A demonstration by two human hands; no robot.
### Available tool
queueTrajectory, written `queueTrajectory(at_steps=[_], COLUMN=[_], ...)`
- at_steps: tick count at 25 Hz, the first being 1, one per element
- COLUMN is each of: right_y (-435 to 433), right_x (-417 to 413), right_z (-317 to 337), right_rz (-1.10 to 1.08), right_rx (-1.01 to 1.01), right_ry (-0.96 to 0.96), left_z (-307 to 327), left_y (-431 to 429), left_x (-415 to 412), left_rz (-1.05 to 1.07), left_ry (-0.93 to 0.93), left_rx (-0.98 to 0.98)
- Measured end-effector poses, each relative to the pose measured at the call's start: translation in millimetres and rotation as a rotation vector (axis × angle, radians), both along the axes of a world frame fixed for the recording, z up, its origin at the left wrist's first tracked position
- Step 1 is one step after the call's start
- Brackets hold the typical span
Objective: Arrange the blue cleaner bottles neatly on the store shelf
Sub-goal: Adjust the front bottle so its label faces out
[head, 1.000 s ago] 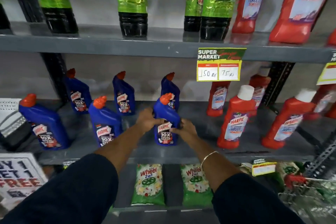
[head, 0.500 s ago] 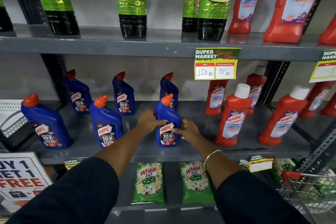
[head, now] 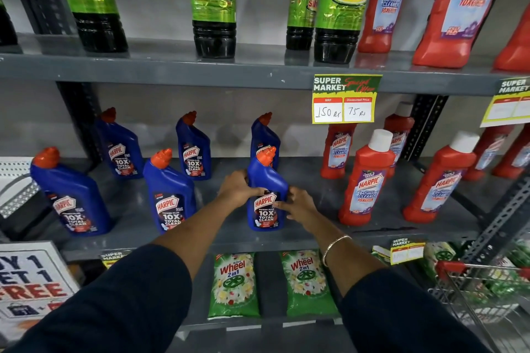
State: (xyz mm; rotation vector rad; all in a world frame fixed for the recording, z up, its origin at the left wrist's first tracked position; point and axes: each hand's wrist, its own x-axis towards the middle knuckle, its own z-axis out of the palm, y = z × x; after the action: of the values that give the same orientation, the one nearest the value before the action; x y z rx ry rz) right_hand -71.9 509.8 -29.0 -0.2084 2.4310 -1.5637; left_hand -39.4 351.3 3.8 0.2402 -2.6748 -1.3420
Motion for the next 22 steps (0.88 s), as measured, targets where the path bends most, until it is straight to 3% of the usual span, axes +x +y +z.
queueTrajectory(at_steps=[22], right_y=[-2.8], right_x=[6.8], right_z=[2.8], right_rz=[-0.016], right_rx=[0.001], right_ry=[-0.029], left_z=[-1.1], left_y=[-3.4], left_x=[0.4], left_rz=[-0.025], left_ry=[-0.01], left_rx=[-0.031])
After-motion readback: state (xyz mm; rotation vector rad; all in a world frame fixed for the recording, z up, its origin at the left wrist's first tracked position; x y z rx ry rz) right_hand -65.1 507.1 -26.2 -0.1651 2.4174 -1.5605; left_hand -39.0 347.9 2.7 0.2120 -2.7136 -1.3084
